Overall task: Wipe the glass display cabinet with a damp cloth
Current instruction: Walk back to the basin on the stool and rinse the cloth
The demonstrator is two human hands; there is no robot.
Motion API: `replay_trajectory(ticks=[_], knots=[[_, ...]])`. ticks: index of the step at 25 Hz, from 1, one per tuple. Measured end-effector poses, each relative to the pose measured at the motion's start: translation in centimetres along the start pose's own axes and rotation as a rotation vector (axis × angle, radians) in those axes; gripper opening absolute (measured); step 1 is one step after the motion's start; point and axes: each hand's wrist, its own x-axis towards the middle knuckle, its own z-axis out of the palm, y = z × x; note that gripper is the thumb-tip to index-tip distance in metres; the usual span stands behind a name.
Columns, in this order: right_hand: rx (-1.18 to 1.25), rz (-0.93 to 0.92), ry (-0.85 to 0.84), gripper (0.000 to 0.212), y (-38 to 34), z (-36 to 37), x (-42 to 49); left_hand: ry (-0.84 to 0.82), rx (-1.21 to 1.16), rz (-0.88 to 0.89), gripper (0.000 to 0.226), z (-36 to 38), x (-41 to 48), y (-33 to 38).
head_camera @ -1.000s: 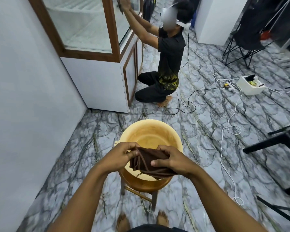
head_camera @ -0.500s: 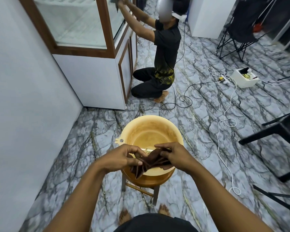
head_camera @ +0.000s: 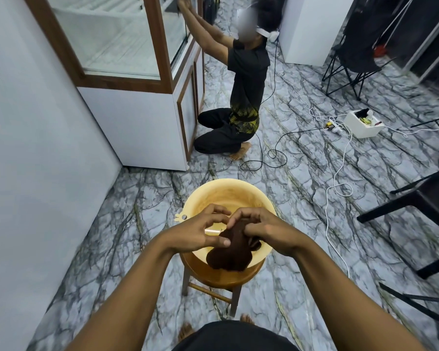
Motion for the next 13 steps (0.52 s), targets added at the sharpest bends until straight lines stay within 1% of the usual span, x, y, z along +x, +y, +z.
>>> replay_trajectory(ticks=[2,4,7,8,10,12,13], knots=[[-0.01,-0.01,0.007,0.029,0.0,-0.3,-0.3,-0.03,0.024,-0.021,0.023,-0.5,-0.1,-0.1],[-0.066,0.006,0.031,0.024,0.2,-0.4,-0.4,-0.051,0.053,-0.048,0.023,-0.8,-0.4,-0.2],[-0.191,0.106,0.033,0.017,1.4,-0.3,-0.7,-0.055,0.18,-0.089,0.026,-1.0,-0.8,-1.1],[-0.249,0.125,0.031,0.019,2.0,-0.3,-0.8,-0.049,0.222,-0.103,0.024,-0.9,-0.8,-1.8],[-0.343,0.161,0.027,0.03,3.6,-0.1,-0.9,-0.029,0.224,-0.158,0.018,-0.6,-0.8,-3.2],[-0.403,0.206,0.059,0.036,5.2,0.2,-0.8,-0.011,0.21,-0.225,0.024,0.0,-0.5,-4.2],[-0.451,0.221,0.093,0.037,6.1,0.4,-0.6,0.002,0.239,-0.239,0.028,0.5,-0.3,-4.6]])
